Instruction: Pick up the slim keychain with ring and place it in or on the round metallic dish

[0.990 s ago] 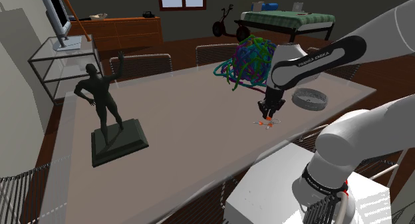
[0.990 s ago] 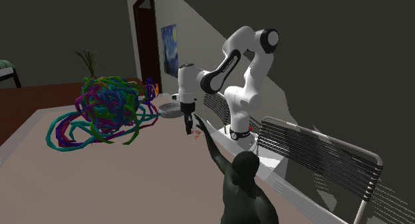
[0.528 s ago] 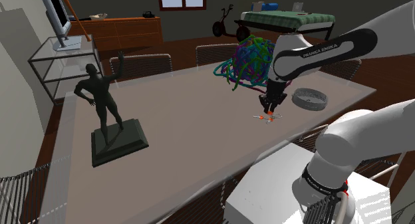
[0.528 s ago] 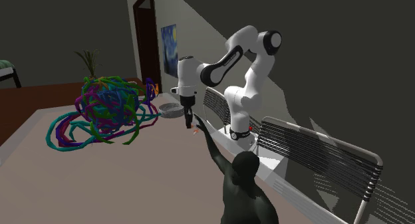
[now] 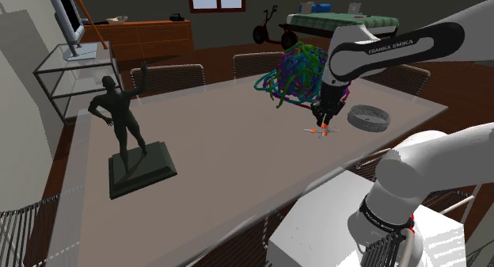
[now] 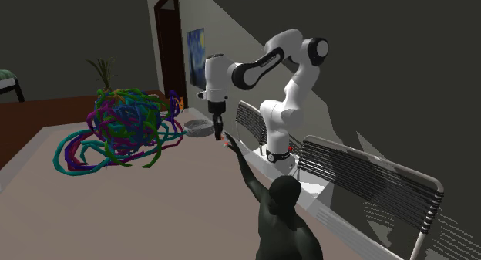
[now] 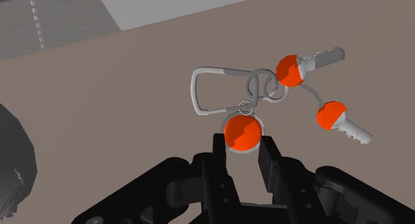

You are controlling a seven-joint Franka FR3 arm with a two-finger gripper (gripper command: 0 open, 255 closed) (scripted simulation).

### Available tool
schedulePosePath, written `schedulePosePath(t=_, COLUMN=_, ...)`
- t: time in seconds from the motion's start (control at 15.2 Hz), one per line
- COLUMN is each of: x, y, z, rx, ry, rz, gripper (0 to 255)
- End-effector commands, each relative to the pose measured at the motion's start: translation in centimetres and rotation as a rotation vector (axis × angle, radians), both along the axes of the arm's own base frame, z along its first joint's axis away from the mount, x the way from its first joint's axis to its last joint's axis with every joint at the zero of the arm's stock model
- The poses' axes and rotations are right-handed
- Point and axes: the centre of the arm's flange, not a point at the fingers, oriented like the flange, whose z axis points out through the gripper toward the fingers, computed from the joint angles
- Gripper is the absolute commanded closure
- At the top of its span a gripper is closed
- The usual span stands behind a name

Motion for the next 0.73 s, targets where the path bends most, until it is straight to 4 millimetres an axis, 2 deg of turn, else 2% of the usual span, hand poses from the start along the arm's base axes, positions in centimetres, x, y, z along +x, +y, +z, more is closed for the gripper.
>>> schedulePosePath(t=0.0, x=-0.1, y=0.1, z=1.1, rx=0.000, ry=0.000, rz=0.000, gripper=255)
schedulePosePath(t=0.33, x=-0.1, y=0.1, z=3.4, rx=0.000, ry=0.000, rz=0.000, gripper=255)
schedulePosePath(t=0.66, x=-1.9, y=-6.2, z=3.6, rx=0.000, ry=0.000, rz=0.000, gripper=255)
